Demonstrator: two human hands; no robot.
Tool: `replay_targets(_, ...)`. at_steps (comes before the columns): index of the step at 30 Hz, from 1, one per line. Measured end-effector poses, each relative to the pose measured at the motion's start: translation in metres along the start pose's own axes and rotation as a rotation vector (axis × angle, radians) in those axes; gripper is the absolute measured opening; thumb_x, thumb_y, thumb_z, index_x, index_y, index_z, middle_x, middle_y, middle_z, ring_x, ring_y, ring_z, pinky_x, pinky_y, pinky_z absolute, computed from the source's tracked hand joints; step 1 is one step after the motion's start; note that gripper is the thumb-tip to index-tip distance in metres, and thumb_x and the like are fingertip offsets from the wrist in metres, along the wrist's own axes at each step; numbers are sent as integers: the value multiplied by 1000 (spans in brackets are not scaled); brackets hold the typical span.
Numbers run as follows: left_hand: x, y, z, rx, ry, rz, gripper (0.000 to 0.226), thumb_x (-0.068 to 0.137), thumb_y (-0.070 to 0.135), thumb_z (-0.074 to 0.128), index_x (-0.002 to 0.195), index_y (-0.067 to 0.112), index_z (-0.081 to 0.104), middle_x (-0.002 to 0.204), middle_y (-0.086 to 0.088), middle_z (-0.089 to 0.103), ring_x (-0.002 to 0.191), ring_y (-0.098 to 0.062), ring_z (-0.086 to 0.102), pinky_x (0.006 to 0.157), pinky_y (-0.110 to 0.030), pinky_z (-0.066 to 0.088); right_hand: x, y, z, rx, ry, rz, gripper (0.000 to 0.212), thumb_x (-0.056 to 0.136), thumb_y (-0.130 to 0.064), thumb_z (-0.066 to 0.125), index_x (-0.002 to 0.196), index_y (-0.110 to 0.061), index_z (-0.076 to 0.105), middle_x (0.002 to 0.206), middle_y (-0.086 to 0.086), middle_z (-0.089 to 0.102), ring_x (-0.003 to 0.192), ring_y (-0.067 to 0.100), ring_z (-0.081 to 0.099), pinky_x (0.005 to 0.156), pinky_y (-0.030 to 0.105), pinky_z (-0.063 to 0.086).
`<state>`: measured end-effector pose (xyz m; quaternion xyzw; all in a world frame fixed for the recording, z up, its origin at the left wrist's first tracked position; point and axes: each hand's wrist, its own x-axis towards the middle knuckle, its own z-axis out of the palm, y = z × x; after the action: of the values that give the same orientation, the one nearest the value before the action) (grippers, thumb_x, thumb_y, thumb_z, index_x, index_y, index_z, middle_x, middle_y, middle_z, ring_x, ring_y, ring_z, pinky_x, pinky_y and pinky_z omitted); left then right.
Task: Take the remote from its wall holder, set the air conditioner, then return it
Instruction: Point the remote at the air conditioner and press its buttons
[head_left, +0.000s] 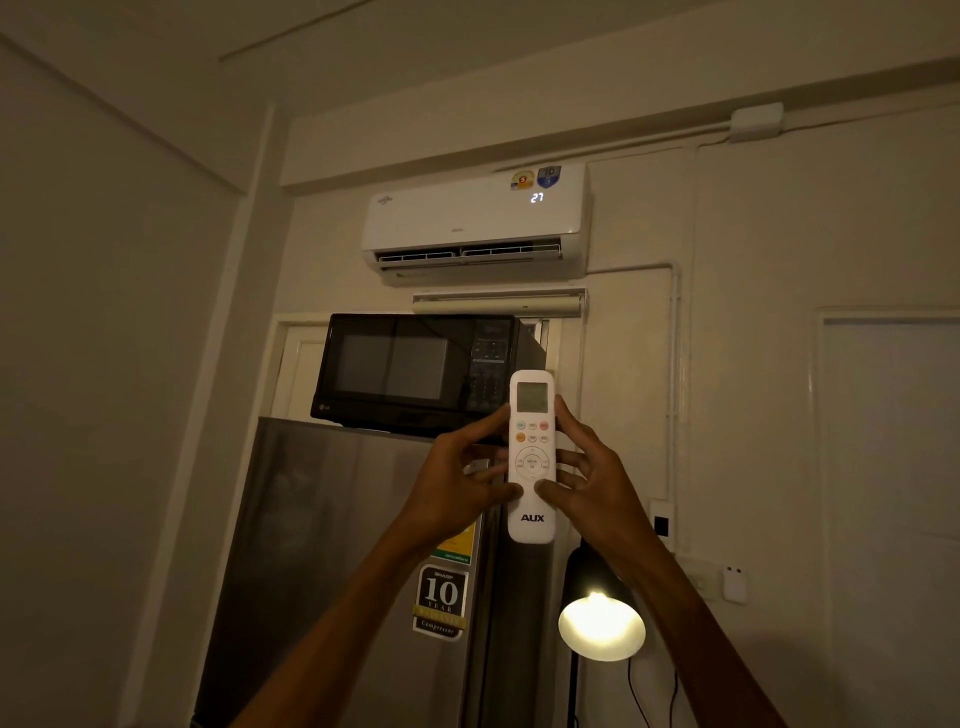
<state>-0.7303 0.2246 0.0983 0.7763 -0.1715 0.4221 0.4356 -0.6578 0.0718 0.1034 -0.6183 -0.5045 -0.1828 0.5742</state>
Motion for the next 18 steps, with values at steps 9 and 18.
replay_targets(9,1,-1,-3,-4,-10,-3,77,73,-8,69,137,24,41,121,5,57,101,1,59,70,-5,51,2,5,3,4,6,24,81,78,5,65,131,-43,27,133,-1,46,123,19,49,89,36,53)
replay_targets(18,3,-9,-1,-33,-3,-24,77,74,-9,68,137,27,40,123,3,56,107,-9,58,75,-10,55,4,10,5,8,4,35,79,78,5,65,130,-42,27,131,-4,45,122,20,50,90,40,52)
